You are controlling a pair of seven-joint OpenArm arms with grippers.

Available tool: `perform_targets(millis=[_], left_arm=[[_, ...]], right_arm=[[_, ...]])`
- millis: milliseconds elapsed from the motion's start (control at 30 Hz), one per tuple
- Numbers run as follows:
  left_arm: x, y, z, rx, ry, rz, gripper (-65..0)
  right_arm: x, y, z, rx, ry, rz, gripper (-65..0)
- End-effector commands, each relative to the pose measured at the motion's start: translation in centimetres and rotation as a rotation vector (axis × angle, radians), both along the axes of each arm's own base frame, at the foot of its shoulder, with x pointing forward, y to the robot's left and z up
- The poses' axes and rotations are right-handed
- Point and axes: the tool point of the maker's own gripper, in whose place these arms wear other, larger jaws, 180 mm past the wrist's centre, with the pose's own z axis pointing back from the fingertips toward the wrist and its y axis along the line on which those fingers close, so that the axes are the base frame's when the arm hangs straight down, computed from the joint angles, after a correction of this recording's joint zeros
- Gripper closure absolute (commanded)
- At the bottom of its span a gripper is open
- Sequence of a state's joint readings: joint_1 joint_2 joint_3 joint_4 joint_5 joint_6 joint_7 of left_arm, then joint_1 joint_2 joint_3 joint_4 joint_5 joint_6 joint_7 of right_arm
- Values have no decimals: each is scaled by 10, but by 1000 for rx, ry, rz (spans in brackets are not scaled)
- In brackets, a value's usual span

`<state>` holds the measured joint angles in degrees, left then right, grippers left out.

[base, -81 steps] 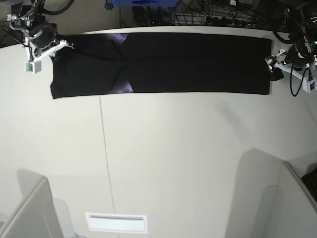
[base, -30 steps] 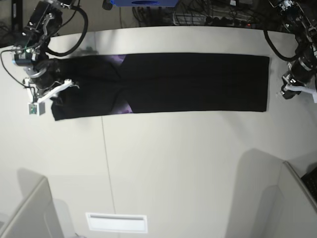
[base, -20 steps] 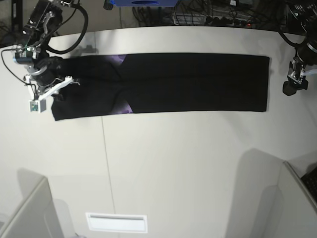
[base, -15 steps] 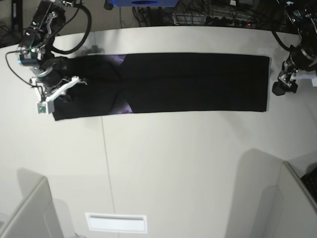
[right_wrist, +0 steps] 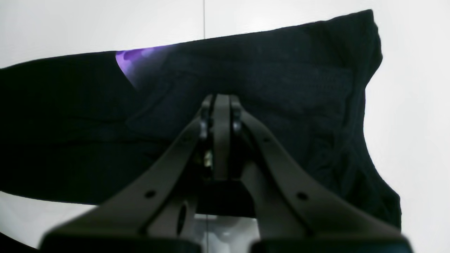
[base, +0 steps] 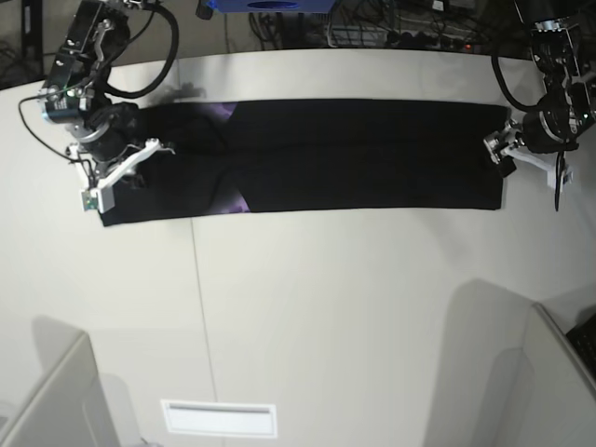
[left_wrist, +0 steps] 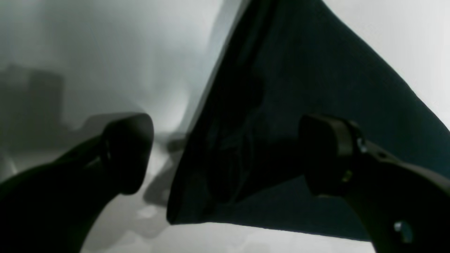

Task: Fold the T-shirt properly
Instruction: 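Move both grippers to the ends of the folded strip, then grasp the strip end with the left gripper and fold it toward the right gripper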

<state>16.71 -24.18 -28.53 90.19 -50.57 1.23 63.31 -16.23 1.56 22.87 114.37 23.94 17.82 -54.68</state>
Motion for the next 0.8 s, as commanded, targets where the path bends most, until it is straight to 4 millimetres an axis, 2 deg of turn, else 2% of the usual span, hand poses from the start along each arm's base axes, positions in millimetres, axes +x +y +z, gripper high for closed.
perform_targets(millis=[0, 133, 200, 333, 467, 567, 767], left_arm=[[-1, 1, 2, 14, 13, -22, -630], [3, -19, -5, 12, 41, -115, -625], [4, -26, -8, 6, 53, -139, -584], [4, -32, -11, 0, 59, -156, -402], [-2, -26, -18, -7, 86, -133, -214], [-4, -23, -21, -9, 98, -121, -7], [5, -6, -6, 52, 69, -142, 0]], right_arm=[[7, -1, 10, -1, -45, 1, 0], [7, 4, 10, 15, -48, -5, 0], [7, 5, 10, 17, -48, -4, 0], [7, 4, 10, 17, -47, -5, 0], [6, 2, 10, 15, -47, -10, 0], [6, 2, 10, 15, -47, -10, 0], [6, 5, 10, 21, -47, -8, 0]])
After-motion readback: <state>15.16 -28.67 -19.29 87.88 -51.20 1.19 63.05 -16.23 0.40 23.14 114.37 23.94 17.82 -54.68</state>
